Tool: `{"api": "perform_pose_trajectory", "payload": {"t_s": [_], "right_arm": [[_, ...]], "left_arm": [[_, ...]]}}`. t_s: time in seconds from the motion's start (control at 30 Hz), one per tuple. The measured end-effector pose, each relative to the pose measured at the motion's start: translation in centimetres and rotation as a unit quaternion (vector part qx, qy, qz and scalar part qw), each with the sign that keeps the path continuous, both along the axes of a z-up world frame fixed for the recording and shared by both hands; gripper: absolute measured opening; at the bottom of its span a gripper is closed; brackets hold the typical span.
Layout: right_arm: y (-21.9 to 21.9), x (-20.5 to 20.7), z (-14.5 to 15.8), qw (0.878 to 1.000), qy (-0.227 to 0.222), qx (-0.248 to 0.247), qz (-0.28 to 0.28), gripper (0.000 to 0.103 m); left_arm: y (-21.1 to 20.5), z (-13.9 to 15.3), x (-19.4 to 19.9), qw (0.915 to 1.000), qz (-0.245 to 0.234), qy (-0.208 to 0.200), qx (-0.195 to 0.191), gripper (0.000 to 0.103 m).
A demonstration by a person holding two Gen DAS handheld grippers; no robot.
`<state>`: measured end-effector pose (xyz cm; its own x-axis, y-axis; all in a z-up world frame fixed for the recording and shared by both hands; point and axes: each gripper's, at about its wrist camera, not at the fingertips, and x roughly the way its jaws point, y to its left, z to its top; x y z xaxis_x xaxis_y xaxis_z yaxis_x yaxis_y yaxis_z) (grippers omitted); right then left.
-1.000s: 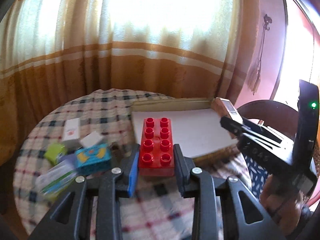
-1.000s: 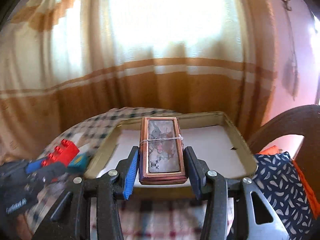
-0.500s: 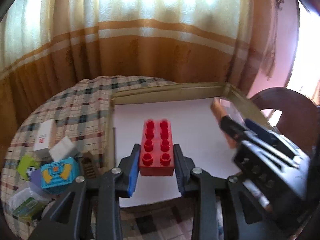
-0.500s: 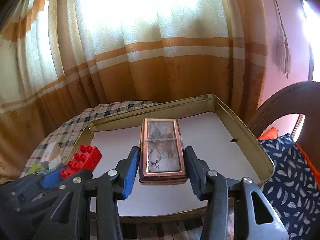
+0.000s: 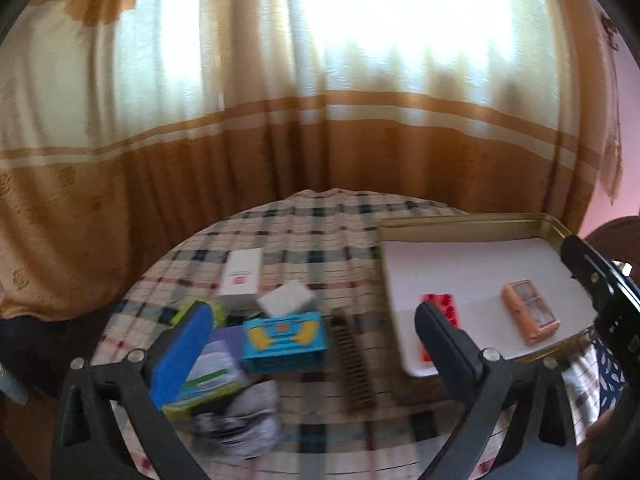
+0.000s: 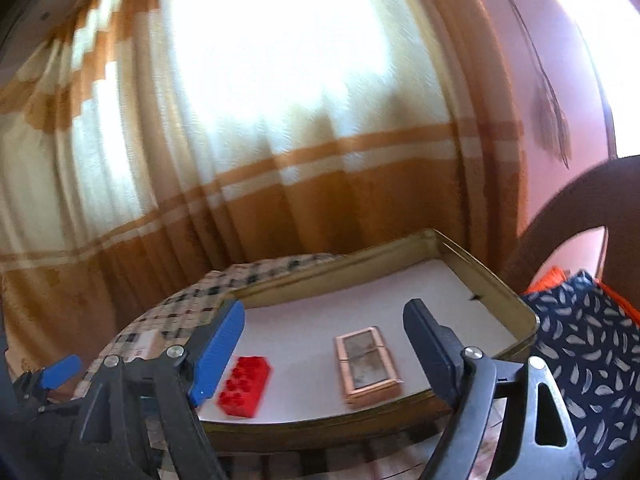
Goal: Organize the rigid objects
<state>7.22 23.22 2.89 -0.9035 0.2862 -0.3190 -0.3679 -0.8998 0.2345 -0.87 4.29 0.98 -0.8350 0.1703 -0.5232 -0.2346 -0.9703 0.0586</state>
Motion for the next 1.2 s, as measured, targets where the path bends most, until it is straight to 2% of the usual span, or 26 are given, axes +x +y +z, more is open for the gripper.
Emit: {"api": "perform_pose_trajectory", "payload": {"t_s": [0.13, 0.33, 0.47, 1.2], "right_arm": [[-2.5, -0.1, 0.4, 0.999, 0.013, 0.041, 0.010, 0.084], [-4.6, 0.3, 0.5, 0.995, 0.026, 0.090, 0.018, 0.088], [-4.8, 0.1, 0.2, 0.995, 0.014, 0.092, 0.020, 0.088], [-4.7, -0.1, -0.2, 0.996, 0.000, 0.091, 0.014, 0.088]], "left_arm": [[-1.3, -0.3, -0.4, 0.9993, 0.032, 0.011, -0.019, 0.102], [-3.1, -1.5, -0.5, 0.9980, 0.060, 0.008, -0.017, 0.102], [-3.5, -2.2, -0.8, 0.9978, 0.063, -0.008, -0.017, 0.102], [-3.7, -2.4, -0.8, 0.9976, 0.066, -0.012, -0.020, 0.102]]}}
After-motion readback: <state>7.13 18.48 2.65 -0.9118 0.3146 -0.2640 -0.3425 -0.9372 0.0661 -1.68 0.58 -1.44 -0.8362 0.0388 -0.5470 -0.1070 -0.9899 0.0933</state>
